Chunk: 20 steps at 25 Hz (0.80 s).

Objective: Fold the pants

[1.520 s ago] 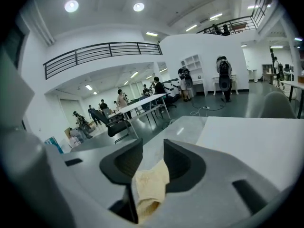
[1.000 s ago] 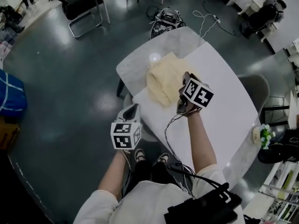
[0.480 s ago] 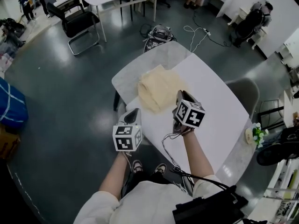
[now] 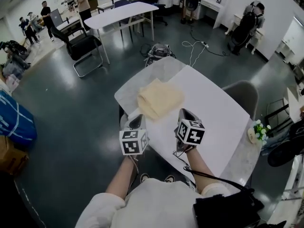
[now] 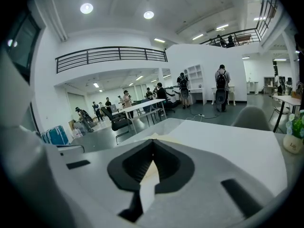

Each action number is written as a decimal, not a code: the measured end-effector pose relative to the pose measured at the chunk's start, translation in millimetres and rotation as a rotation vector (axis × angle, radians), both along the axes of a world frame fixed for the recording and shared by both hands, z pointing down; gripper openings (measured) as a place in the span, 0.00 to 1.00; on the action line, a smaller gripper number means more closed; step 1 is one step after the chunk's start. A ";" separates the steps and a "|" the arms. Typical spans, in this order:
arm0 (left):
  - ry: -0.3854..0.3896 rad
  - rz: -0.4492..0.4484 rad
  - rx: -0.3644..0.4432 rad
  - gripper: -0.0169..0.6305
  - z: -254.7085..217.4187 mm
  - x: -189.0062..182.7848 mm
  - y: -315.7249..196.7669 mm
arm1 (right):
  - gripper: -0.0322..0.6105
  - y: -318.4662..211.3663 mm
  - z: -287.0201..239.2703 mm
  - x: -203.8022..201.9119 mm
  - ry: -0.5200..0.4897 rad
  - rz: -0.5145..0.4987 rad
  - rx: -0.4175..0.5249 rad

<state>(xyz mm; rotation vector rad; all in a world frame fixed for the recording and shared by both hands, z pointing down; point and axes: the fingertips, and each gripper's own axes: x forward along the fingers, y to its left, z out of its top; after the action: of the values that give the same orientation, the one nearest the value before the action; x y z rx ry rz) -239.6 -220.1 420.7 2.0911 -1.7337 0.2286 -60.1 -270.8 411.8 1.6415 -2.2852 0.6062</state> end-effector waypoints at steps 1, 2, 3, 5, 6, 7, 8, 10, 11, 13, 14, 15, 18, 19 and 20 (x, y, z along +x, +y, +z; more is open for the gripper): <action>-0.009 -0.003 0.007 0.04 -3.2 2.4 1.5 | 0.04 4.6 -0.9 2.9 0.000 -0.001 0.006; -0.018 -0.006 0.013 0.04 -5.9 4.8 2.7 | 0.04 8.5 -1.8 6.0 -0.003 -0.001 0.012; -0.025 -0.010 0.019 0.04 -7.9 7.7 3.8 | 0.04 11.9 -2.6 9.4 -0.006 -0.001 0.019; -0.033 -0.019 0.024 0.04 -10.0 14.9 6.2 | 0.04 18.2 -3.8 17.6 -0.010 -0.001 0.032; -0.034 -0.022 0.025 0.04 -10.6 19.2 7.2 | 0.04 20.7 -4.2 21.9 -0.011 -0.002 0.036; -0.034 -0.023 0.026 0.04 -11.4 23.5 7.9 | 0.04 22.5 -4.6 25.9 -0.014 -0.003 0.038; -0.035 -0.023 0.026 0.04 -12.3 27.2 8.4 | 0.04 23.8 -5.2 29.2 -0.017 -0.006 0.037; -0.036 -0.023 0.026 0.04 -13.6 32.1 9.6 | 0.04 26.4 -5.6 32.7 -0.018 -0.015 0.034; -0.036 -0.023 0.025 0.04 -13.5 33.5 10.5 | 0.04 28.3 -5.4 32.8 -0.016 -0.021 0.034; -0.036 -0.022 0.024 0.04 -12.0 36.1 11.7 | 0.04 31.4 -6.0 32.8 -0.014 -0.031 0.041; -0.037 -0.022 0.024 0.04 -11.0 37.4 11.9 | 0.04 32.3 -7.0 33.5 -0.014 -0.031 0.048; -0.037 -0.022 0.023 0.04 -10.2 38.4 12.2 | 0.04 32.6 -7.9 34.2 -0.014 -0.031 0.053; -0.037 -0.026 0.018 0.04 -8.8 39.4 13.2 | 0.04 32.5 -7.9 35.6 -0.014 -0.036 0.050; -0.036 -0.028 0.016 0.04 -8.1 39.2 13.7 | 0.04 32.6 -7.1 35.9 -0.014 -0.038 0.047; -0.035 -0.031 0.013 0.04 -7.4 38.8 14.2 | 0.04 33.0 -6.4 36.0 -0.013 -0.038 0.044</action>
<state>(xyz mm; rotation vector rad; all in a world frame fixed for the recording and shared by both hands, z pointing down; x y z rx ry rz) -200.8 -205.9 413.3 2.0798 -1.7910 0.2467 -24.0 -237.7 405.4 1.6139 -2.3493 0.5641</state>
